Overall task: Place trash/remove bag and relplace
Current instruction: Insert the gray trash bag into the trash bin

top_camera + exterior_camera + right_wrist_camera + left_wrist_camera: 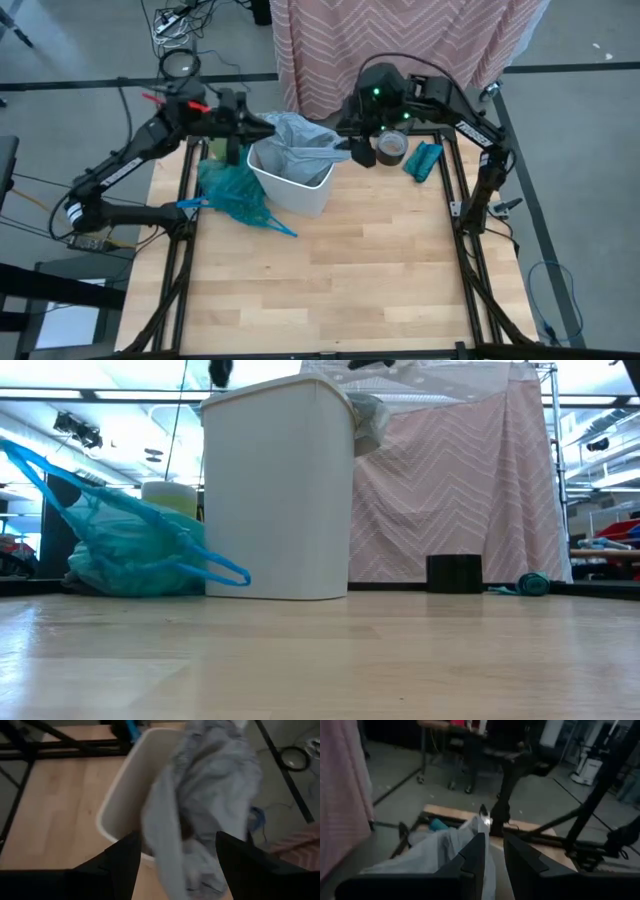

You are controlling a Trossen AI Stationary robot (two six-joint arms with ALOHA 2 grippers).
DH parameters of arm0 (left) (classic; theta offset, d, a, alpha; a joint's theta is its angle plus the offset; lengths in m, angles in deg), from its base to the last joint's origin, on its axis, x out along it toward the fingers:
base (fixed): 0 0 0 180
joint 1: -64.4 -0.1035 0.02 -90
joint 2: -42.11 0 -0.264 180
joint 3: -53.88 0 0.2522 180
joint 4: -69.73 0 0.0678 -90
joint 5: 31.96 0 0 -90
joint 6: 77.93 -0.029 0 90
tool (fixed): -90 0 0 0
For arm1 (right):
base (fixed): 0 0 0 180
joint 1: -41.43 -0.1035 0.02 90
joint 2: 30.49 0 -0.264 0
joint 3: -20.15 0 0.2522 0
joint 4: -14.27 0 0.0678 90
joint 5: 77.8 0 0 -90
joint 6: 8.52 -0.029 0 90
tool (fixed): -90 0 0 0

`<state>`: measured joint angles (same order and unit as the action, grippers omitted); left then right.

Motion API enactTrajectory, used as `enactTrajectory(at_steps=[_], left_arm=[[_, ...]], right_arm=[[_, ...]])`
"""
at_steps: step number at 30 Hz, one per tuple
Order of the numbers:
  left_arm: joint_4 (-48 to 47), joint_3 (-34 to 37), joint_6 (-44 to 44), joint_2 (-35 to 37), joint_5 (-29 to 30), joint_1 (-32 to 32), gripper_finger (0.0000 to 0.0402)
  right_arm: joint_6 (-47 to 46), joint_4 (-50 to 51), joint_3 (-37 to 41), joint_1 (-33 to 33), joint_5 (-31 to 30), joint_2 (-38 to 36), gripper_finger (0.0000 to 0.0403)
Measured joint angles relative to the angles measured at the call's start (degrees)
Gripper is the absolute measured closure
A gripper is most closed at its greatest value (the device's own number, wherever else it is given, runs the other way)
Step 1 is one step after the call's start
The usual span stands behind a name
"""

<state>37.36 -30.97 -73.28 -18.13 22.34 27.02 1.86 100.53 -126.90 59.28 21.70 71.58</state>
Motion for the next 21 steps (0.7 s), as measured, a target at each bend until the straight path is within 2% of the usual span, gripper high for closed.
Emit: enactTrajectory(at_steps=[3,6,9,11,16,21], left_arm=[[-2.01,-2.01,-3.24,-2.15,-1.49,0.0,0.0321],[-13.22,-8.0,-12.65,-3.37,-0.98,0.0,0.0321],[-28.52,-16.15,-24.67,-5.94,5.4,0.02,0.0321],[-35.94,-21.73,-29.26,-8.09,9.94,0.02,0.0319],[-46.74,-30.94,-34.88,-13.41,13.55,0.02,0.0305],[-49.8,-32.85,-36.56,-16.74,13.32,2.02,0.0283]], right_arm=[[0.31,0.1,0.02,-1.65,-0.44,0.04,0.0158],[0.45,0.19,0.02,-2.55,-2.27,0.04,0.0158],[2.18,0.48,0.02,-3.27,-2.76,0.06,0.0155],[3.61,0.45,0.02,-3.9,-3.6,0.31,0.015],[4.01,0.45,0.02,-4.68,-4.46,1.3,0.0137],[3.5,0.86,0.08,-5.75,-4.29,1.88,0.0126]])
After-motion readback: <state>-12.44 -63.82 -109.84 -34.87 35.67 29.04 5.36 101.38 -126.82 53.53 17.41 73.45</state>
